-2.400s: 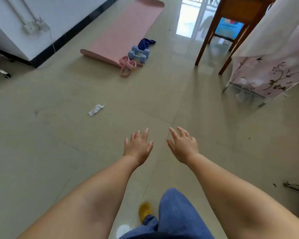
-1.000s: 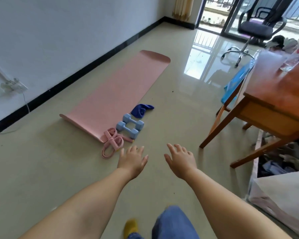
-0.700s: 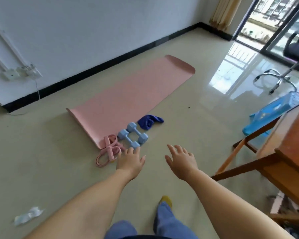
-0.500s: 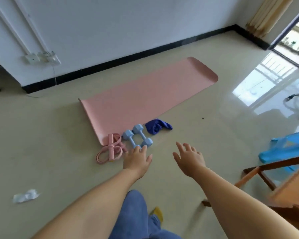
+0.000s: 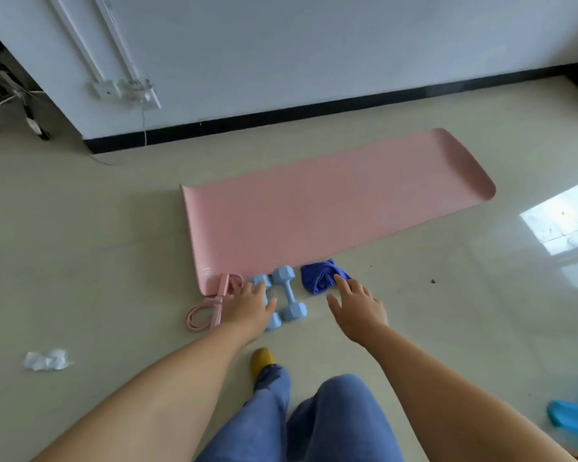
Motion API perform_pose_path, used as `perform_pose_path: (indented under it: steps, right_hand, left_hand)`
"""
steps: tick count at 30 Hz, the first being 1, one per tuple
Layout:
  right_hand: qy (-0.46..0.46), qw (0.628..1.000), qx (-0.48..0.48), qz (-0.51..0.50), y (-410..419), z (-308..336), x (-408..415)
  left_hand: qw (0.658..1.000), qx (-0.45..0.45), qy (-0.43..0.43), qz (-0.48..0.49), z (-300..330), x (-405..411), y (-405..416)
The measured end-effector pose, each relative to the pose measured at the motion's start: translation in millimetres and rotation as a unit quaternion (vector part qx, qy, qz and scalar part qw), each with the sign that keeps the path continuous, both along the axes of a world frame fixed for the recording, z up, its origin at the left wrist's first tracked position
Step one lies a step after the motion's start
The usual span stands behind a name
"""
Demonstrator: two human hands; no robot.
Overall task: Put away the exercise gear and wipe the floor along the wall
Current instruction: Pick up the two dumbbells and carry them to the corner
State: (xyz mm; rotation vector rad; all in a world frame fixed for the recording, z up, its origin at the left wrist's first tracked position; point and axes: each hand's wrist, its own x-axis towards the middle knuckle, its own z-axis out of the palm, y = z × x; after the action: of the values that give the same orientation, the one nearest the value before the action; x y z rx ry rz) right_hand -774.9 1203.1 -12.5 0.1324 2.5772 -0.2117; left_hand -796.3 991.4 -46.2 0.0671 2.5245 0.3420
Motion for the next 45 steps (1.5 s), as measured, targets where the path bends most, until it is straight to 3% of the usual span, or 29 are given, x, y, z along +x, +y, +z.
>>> perform_pose_path:
  steps: [8,13,18,26,29,31,34,35,39,45]
  right_hand:
    - [-0.074,0.99,-0.031,0.115,5,-71,-99]
    - [-0.107,0.984,-0.056,0.133,2,-179,-164]
    - [-0.133,0.981,-0.066,0.125,-1,-336,-189]
    - [-0.161,0.981,-0.11,0.001,-12,-586,-167]
    - [-0.168,0.961,-0.182,-0.121,-15,-642,-168]
    - [-0.211,0.907,-0.286,-0.228,-15,-665,-174]
    - [-0.234,0.807,-0.423,-0.34,-18,-684,-191]
    - [-0.23,0.792,-0.435,-0.361,-20,-687,-198]
    - [-0.206,0.806,-0.409,-0.375,-27,-697,-204]
    - [-0.186,0.813,-0.391,-0.39,-33,-693,-204]
  left_hand:
    - [0.984,0.058,-0.017,0.166,-56,-56,43]
    - [0.942,0.108,-0.048,0.314,-160,-94,53]
    - [0.917,0.096,-0.08,0.38,-313,-115,52]
    - [0.891,0.038,-0.093,0.443,-555,-114,49]
    - [0.86,0.085,-0.086,0.495,-611,-103,56]
    - [0.835,0.133,-0.083,0.528,-635,-108,50]
    - [0.738,0.293,-0.096,0.6,-658,-124,36]
    - [0.717,0.324,-0.107,0.608,-663,-128,35]
    - [0.685,0.351,-0.117,0.628,-669,-131,39]
    - [0.687,0.337,-0.116,0.633,-663,-138,42]
